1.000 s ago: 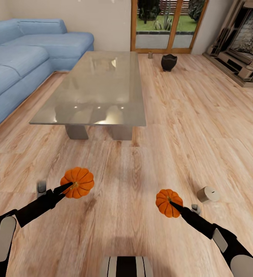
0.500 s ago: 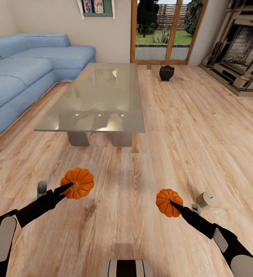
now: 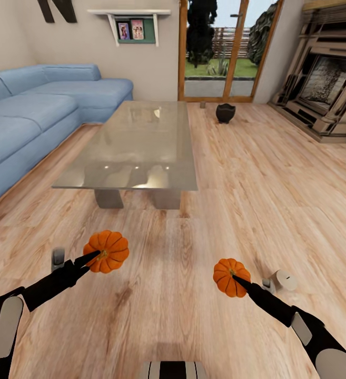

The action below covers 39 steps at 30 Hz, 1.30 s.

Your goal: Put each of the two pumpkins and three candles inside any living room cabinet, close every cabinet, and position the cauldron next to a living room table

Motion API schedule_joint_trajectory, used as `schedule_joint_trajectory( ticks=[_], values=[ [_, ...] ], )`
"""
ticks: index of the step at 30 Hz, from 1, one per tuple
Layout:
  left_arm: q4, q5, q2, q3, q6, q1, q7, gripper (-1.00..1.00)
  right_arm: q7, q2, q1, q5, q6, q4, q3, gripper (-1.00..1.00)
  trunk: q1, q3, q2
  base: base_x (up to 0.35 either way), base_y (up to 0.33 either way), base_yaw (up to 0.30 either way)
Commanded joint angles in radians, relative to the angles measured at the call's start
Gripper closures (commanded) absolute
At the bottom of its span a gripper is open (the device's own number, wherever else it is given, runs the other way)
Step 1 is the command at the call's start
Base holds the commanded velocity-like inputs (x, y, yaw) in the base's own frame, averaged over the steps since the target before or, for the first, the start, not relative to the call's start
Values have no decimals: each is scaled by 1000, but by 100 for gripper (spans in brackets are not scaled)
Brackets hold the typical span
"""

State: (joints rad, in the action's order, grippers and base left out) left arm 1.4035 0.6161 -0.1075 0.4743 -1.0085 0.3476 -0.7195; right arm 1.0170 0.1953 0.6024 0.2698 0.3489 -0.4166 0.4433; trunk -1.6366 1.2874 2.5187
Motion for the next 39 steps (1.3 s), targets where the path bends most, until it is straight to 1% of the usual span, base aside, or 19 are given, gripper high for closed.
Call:
schedule_joint_trajectory(
  ticks=[1,4,7,12,17,18,19,21,30,32,36,39],
  values=[
    [0,-4,0,1,-4,1,-5,100,2,0,0,3,9,1,3,100,1,-3,0,0,0,0],
    [-2,-4,0,0,-4,1,-2,100,2,0,0,3,9,1,7,100,2,-15,-1,0,0,0],
    [-3,-4,0,-12,-4,1,-1,100,2,0,0,3,9,1,28,100,3,-26,-1,0,0,0],
    [-3,-4,0,-18,-4,1,1,100,2,1,0,3,9,1,43,100,6,-46,-3,0,0,0],
    [-3,-7,0,-23,-5,3,9,100,2,1,0,3,9,2,46,100,8,-65,-4,0,0,0],
    [-3,-7,0,-29,-5,3,14,100,2,1,0,3,9,2,46,100,8,-69,-4,0,0,0],
    [-3,-8,0,-51,-6,5,21,100,1,2,0,3,9,2,47,100,9,-73,-4,0,0,0],
    [-4,-8,0,-59,-6,5,22,100,0,2,0,3,9,2,47,100,10,-81,-5,0,0,0],
    [-5,-12,0,-75,-5,5,26,100,0,2,-1,3,9,2,48,100,14,-115,-7,0,0,0],
    [-5,-12,0,-92,-7,5,26,100,0,2,-1,3,9,2,48,100,15,-123,-7,0,0,0],
    [-6,-13,0,-146,-9,5,26,100,0,3,-1,3,9,2,49,100,16,-140,-8,0,0,-55],
    [-5,-13,0,-162,-10,5,25,100,0,3,-1,3,9,3,61,100,18,-154,-9,0,0,-167]
  ],
)
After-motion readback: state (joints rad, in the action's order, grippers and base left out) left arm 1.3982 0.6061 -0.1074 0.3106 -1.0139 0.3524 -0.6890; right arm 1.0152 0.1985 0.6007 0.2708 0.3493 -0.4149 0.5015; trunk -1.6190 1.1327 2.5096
